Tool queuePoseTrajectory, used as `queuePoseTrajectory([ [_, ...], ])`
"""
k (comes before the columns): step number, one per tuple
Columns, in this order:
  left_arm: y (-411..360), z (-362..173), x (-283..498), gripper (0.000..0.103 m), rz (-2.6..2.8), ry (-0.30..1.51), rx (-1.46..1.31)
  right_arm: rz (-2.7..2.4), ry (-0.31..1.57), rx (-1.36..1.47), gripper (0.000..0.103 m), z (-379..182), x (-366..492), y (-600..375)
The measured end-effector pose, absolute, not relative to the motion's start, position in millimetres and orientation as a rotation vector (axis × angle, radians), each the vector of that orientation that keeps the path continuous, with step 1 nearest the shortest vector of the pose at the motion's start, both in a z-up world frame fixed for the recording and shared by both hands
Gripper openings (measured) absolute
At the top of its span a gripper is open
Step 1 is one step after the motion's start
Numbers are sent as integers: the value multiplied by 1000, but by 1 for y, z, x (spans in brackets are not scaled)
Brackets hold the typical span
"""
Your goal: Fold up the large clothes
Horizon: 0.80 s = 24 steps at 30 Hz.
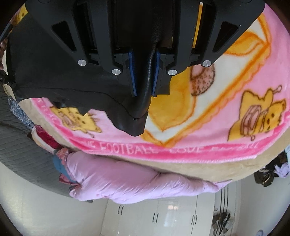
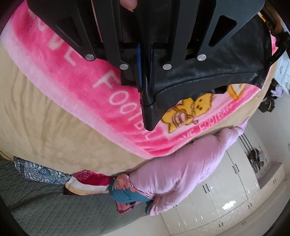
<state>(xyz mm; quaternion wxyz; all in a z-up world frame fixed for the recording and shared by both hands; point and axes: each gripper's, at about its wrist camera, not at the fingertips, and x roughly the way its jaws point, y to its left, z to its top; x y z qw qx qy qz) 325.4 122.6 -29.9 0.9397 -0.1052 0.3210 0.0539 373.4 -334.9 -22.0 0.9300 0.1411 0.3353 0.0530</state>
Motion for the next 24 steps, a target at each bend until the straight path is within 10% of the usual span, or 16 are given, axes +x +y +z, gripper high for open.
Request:
queuePoseTrajectory([
  [17, 125, -52, 326, 28, 177, 683, -213, 19, 840, 291, 40, -62, 384, -340],
  [24, 123, -39, 311, 55, 173, 628, -230, 26, 837, 361, 51, -58, 376, -352],
])
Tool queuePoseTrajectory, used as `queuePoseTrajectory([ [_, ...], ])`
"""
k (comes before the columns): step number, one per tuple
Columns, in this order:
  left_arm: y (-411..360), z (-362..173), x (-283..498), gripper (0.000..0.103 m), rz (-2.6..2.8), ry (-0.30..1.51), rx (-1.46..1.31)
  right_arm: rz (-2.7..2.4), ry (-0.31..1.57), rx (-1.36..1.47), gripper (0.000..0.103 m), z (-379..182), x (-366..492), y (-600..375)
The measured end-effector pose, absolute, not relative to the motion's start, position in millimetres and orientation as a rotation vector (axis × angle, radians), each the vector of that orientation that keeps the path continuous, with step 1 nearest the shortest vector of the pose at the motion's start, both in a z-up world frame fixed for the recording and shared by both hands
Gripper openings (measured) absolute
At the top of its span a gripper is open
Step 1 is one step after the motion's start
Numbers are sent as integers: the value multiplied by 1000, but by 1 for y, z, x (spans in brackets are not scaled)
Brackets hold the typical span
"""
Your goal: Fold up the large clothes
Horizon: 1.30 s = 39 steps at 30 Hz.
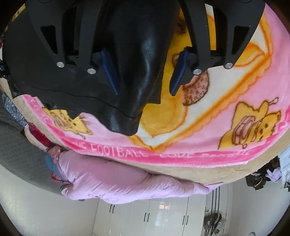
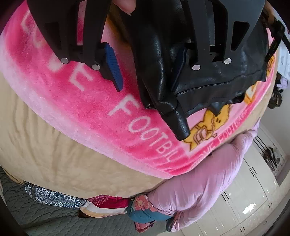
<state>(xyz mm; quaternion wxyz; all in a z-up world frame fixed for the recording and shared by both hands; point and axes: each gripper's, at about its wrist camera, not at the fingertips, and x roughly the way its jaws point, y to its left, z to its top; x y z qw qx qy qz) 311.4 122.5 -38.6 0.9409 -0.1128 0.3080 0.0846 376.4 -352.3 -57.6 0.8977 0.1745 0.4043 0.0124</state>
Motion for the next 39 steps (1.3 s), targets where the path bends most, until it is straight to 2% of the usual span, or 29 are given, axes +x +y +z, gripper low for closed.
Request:
queuePoseTrajectory([
  [1, 121, -35, 307, 61, 168, 613, -233, 27, 833, 361, 53, -55, 375, -353],
  [6, 108, -20, 290, 79, 147, 560, -213, 28, 807, 337, 59, -45, 363, -355],
  [9, 101, -10, 284, 82, 138, 540, -196, 30, 800, 343, 63, -41, 357, -358],
  [10, 99, -8, 281, 91, 141, 538, -190, 31, 792, 349, 65, -38, 354, -360],
  [11, 96, -6, 279, 94, 146, 537, -186, 33, 786, 352, 66, -36, 352, -362],
  [18, 89, -6, 263, 94, 121, 569, -206, 48, 731, 360, 78, -19, 334, -370],
  [24, 76, -8, 249, 94, 84, 589, -195, 70, 693, 313, 78, -8, 321, -361],
  [28, 67, -7, 240, 94, 71, 595, -170, 97, 677, 273, 69, -4, 306, -347],
  [30, 64, -8, 235, 94, 65, 603, -160, 126, 667, 262, 59, 0, 298, -340],
  [33, 62, -10, 232, 94, 56, 621, -152, 167, 654, 243, 52, 5, 287, -329],
  [39, 57, -12, 219, 94, 43, 639, -122, 209, 691, 195, 52, -1, 273, -306],
])
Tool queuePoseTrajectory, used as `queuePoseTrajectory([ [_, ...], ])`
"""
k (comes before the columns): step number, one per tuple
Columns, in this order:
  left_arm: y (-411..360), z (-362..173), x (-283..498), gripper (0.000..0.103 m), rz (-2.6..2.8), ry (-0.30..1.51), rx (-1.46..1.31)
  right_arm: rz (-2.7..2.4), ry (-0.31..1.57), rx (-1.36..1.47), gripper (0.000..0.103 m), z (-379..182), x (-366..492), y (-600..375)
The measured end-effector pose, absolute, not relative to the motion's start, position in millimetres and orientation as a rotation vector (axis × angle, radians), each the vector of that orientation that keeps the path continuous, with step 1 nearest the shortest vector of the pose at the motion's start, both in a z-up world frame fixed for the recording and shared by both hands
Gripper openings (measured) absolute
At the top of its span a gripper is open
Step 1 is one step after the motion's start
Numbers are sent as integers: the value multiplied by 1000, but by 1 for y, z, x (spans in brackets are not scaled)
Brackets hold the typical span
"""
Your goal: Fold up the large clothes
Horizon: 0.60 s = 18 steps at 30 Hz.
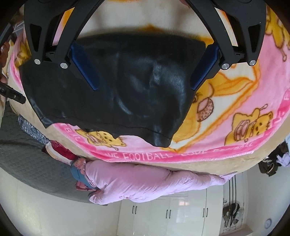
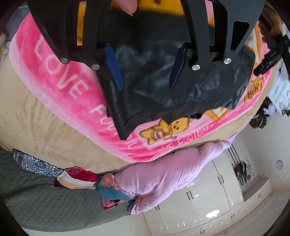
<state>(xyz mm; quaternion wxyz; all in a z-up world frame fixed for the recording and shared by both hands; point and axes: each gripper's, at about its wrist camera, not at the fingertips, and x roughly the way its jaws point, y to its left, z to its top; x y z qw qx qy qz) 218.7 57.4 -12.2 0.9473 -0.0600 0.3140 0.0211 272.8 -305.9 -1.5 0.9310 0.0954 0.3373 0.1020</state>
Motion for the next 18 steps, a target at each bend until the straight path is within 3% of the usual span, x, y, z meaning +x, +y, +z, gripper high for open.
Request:
queuePoseTrajectory([
  [14, 45, -23, 205, 94, 28, 709, -61, 261, 745, 135, 53, -16, 238, -277],
  [18, 43, -33, 206, 94, 30, 764, -56, 293, 846, 146, 65, -29, 233, -272],
])
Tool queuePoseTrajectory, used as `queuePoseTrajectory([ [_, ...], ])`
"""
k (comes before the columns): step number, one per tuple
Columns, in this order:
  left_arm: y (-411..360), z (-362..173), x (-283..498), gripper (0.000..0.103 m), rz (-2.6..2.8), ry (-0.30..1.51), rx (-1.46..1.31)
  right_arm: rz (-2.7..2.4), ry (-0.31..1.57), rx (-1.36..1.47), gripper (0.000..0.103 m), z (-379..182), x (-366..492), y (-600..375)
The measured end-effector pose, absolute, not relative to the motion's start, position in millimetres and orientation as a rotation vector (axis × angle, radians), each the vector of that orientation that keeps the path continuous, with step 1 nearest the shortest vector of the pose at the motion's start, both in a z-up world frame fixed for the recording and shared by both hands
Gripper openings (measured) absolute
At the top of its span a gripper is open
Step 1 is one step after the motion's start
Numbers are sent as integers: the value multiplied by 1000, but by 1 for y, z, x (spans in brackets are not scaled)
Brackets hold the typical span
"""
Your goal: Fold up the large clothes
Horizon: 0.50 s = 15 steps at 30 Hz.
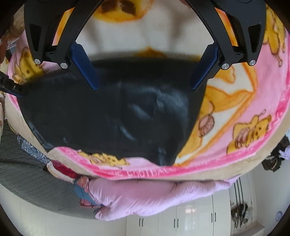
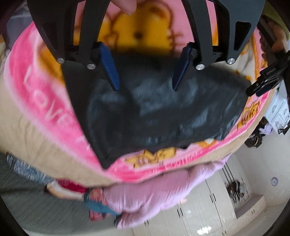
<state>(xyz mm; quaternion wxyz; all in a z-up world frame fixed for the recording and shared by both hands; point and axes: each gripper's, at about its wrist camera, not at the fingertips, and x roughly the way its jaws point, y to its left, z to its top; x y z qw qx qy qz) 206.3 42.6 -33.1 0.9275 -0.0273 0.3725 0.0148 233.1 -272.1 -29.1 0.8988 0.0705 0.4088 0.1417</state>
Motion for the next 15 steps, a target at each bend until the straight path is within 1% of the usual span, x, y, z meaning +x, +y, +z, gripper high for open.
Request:
queuePoseTrajectory([
  [3, 45, -54, 214, 94, 44, 827, -60, 278, 892, 119, 66, -39, 231, -268],
  [5, 48, -65, 214, 94, 40, 836, -76, 264, 924, 106, 66, -46, 229, -265],
  [9, 50, -58, 208, 94, 38, 826, -94, 246, 962, 86, 66, -58, 231, -262],
  [11, 53, -54, 205, 94, 32, 821, -117, 245, 951, 80, 66, -59, 230, -262],
  [15, 60, -48, 196, 94, 38, 808, -143, 266, 901, 106, 70, -51, 223, -265],
])
